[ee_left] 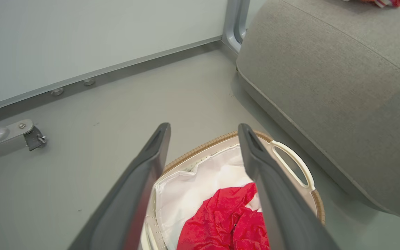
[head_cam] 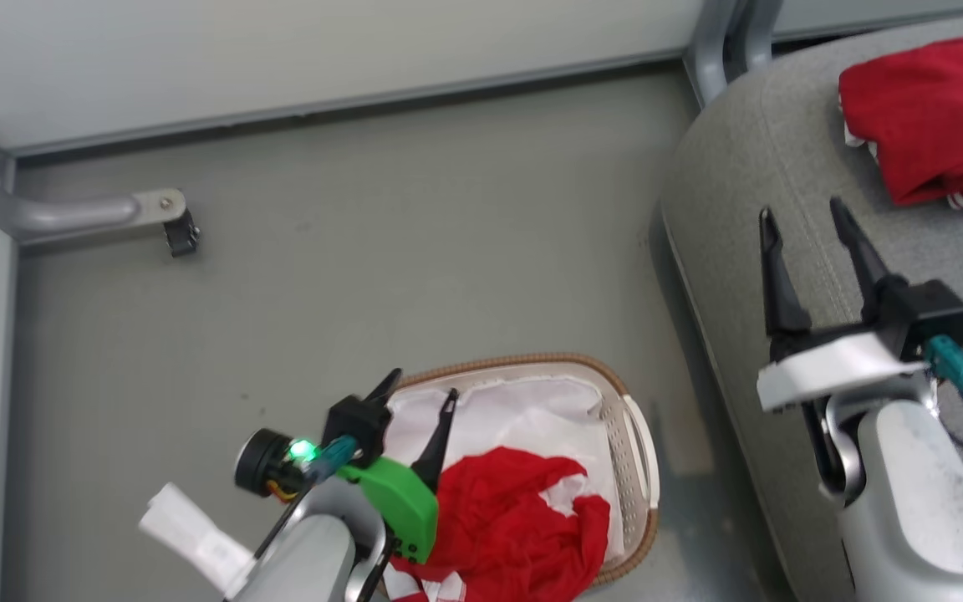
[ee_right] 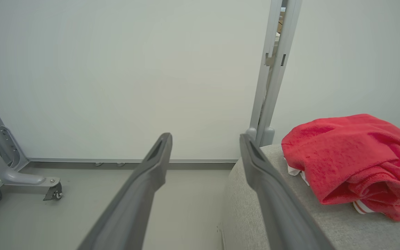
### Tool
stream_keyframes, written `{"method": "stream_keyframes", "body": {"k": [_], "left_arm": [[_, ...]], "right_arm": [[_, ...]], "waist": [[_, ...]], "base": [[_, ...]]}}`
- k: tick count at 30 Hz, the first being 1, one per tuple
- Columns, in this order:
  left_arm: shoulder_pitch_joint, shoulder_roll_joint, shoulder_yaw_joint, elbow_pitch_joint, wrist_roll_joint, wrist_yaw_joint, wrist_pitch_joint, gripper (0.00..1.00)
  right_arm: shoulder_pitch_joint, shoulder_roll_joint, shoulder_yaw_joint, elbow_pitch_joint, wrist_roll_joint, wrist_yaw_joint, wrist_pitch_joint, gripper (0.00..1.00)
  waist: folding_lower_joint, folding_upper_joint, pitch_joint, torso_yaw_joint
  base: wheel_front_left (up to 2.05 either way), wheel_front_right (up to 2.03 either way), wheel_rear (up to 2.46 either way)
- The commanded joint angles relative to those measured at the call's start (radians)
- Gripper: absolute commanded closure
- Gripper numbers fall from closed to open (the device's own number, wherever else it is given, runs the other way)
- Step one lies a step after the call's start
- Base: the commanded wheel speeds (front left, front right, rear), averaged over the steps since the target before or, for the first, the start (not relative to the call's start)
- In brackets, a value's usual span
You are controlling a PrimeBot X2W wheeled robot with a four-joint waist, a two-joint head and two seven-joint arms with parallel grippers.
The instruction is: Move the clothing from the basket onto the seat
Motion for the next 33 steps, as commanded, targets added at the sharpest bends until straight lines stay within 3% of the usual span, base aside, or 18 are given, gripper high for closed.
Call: {"method": "stream_keyframes", "body": {"k": [1,16,33], "left_arm": [[-0.051,0.004,-0.035,0.037,0.000,-0.005,0.016,0.00],[-0.381,0.005,-0.307,0.405,-0.001,-0.007,0.117,0.00],[-0.562,0.006,-0.411,0.603,0.024,0.004,0.115,0.00]], "right_arm": [[-0.035,-0.003,-0.005,-0.016,-0.007,-0.001,-0.002,0.00],[-0.311,-0.002,0.033,-0.159,0.028,-0.001,-0.002,0.00],[-0.433,-0.002,0.056,-0.285,0.085,-0.001,-0.002,0.00]], "waist": [[0.0000,0.0117,0.123,-0.043],[0.0000,0.0117,0.472,-0.175],[0.0000,0.0117,0.693,-0.272]], "base": [[0.00,0.00,0.00],[0.00,0.00,0.00],[0.00,0.00,0.00]]}}
